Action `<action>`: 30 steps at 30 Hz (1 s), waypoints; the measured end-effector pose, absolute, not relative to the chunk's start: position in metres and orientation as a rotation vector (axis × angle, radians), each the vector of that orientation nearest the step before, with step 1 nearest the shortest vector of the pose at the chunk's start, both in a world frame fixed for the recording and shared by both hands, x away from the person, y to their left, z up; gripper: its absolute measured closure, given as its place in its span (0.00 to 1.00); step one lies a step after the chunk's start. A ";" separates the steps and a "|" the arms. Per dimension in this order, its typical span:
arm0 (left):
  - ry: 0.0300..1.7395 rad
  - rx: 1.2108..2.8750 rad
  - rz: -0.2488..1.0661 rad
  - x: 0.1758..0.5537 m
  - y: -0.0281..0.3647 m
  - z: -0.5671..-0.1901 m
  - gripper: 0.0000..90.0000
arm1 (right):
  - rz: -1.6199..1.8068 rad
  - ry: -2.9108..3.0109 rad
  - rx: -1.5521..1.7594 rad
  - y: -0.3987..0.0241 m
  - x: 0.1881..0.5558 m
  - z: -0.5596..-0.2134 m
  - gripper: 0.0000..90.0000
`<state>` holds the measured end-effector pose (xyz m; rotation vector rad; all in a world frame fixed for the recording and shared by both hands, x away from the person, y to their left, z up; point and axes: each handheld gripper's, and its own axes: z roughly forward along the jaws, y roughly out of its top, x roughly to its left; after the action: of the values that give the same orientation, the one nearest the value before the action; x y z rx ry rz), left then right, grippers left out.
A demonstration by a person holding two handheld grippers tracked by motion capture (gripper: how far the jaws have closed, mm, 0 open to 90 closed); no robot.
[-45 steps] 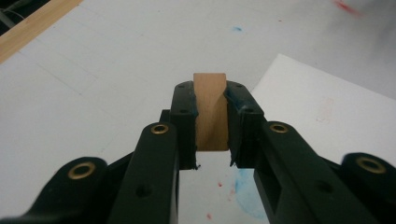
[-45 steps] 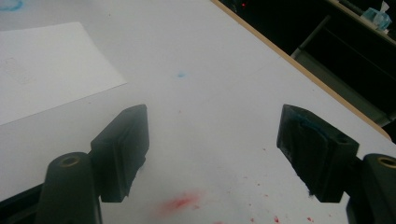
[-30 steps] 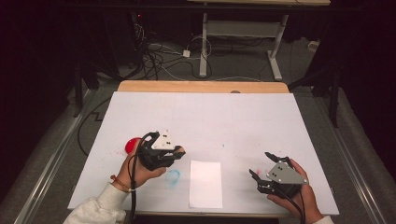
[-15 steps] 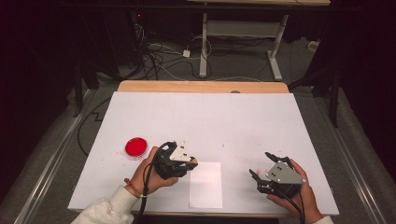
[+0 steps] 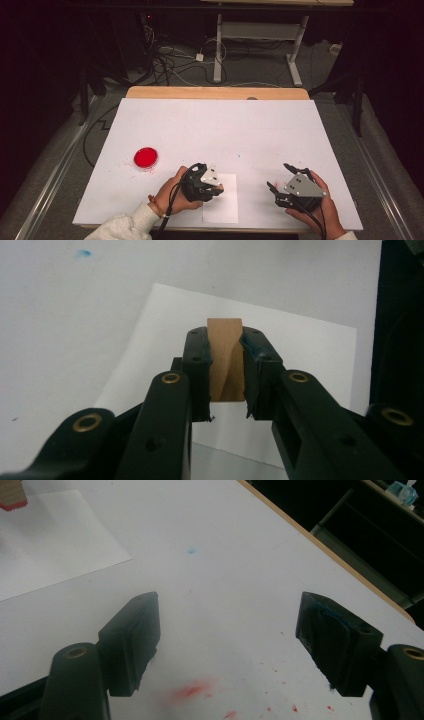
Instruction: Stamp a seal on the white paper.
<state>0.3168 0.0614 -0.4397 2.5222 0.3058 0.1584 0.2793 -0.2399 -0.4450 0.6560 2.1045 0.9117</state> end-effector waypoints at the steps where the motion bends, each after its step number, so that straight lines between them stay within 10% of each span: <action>1: 0.300 2.532 0.155 0.317 0.060 -0.441 0.82 | 0.910 2.104 0.655 -0.240 0.279 -0.445 0.29; 30: 0.309 2.546 0.060 0.326 0.057 -0.464 0.82 | 0.908 2.104 0.656 -0.240 0.279 -0.445 0.29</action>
<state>0.3263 0.0572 -0.4638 2.5456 0.3093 0.0599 0.2790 -0.2403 -0.4445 0.6561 2.1036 0.9077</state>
